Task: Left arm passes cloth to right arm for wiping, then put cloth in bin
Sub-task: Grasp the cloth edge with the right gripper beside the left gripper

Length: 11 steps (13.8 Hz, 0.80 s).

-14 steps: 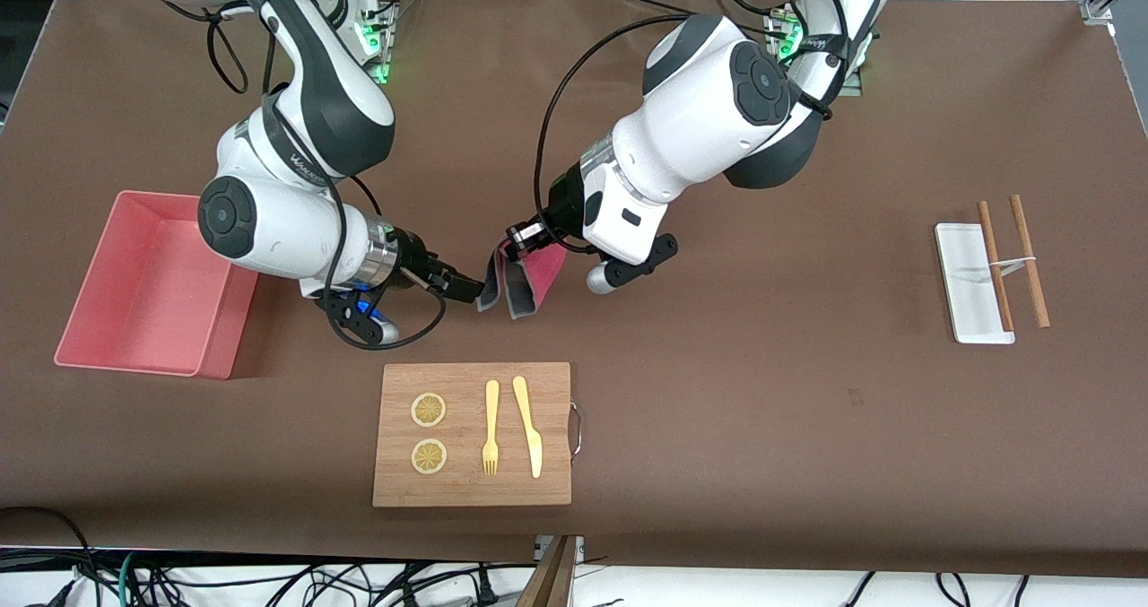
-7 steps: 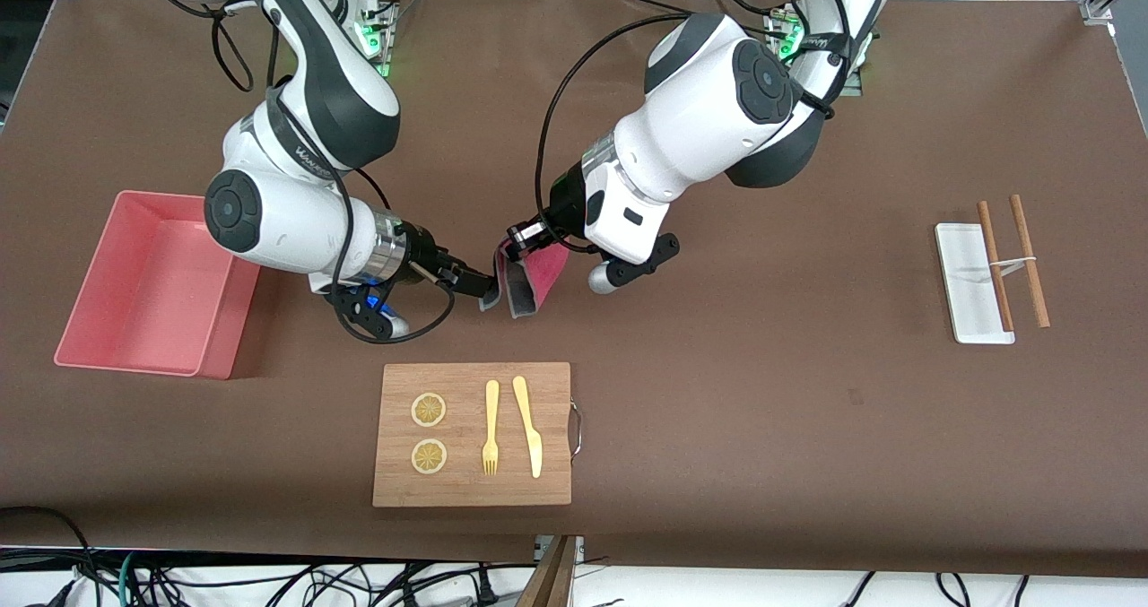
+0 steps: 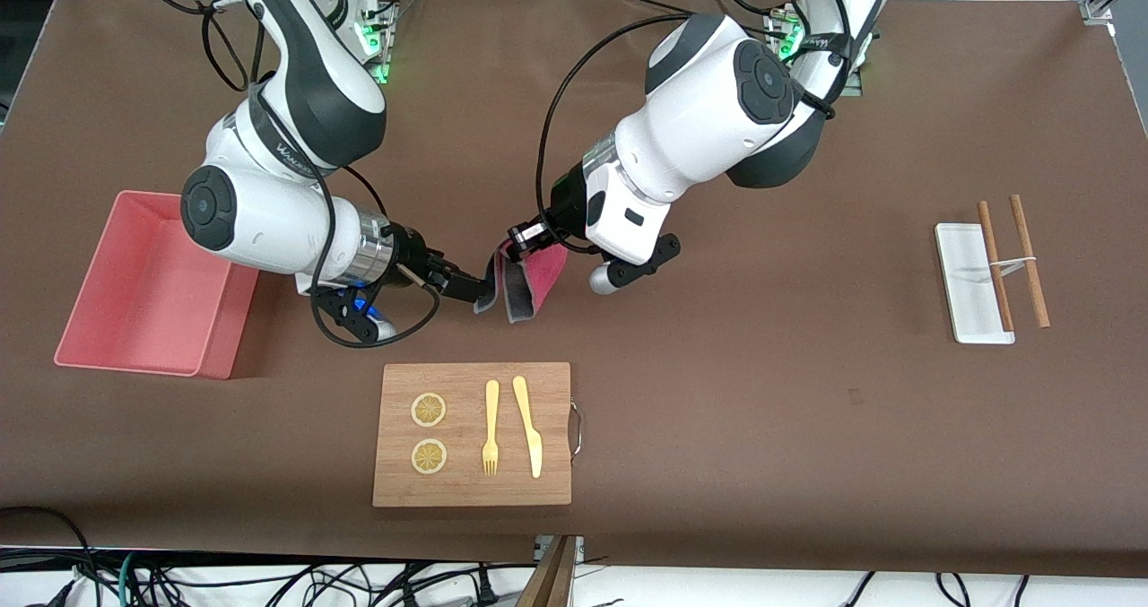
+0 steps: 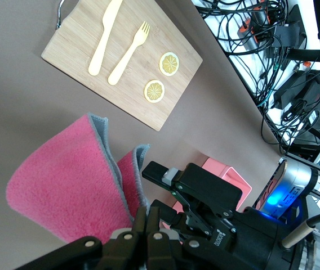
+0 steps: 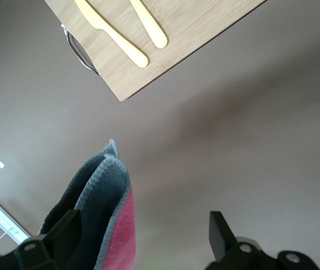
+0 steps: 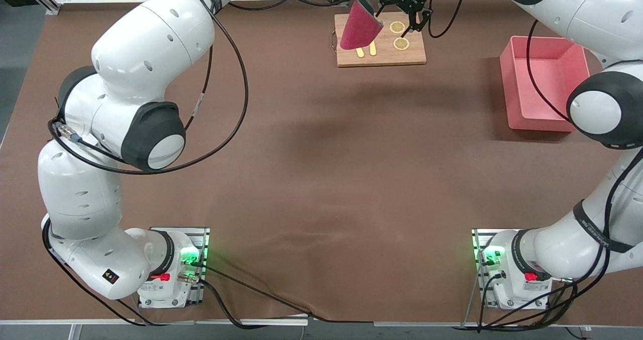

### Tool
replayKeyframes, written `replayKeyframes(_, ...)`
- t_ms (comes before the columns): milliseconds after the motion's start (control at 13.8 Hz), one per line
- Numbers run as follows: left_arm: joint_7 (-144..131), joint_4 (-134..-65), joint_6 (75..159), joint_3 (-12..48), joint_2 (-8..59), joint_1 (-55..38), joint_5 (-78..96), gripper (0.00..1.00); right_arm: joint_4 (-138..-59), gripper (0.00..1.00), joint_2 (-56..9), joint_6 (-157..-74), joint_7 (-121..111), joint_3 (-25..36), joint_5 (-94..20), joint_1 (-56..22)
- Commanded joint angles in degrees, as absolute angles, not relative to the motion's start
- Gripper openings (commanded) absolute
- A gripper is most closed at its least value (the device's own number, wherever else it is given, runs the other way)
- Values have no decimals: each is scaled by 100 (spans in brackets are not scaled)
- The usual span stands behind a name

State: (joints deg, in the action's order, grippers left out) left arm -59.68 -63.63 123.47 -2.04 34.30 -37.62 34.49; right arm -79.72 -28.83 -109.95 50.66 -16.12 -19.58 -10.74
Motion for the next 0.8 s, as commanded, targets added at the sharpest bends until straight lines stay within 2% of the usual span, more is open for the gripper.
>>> replayKeyframes(0,-5959,-6390,12313,-237,3357,-3762,3586,0,-7989,100,-2856,-10969,5150,-1679,-2057,-1090)
replayKeyframes(362,-5959,-6381,12313,-237,3357,-3762,3577,0,-8024,99,-2883,-10960,5142,-1679,-2065,-1134)
replayKeyframes(507,-5959,-6381,12313,-237,3357,-3762,3577,0,-8068,94,-2900,-10934,5133,-1679,-2065,-1177)
replayKeyframes(579,-5959,-6381,12313,-237,3357,-3762,3577,0,-8077,81,-2900,-10925,5133,-1679,-2065,-1186)
replayKeyframes(652,-5959,-6381,12313,-237,3357,-3762,3577,0,-8077,52,-2909,-10916,5107,-1679,-2065,-1187)
replayKeyframes(724,-5959,-6381,12313,-237,3357,-3762,3577,0,-8077,37,-2909,-10873,5098,-1679,-2065,-1187)
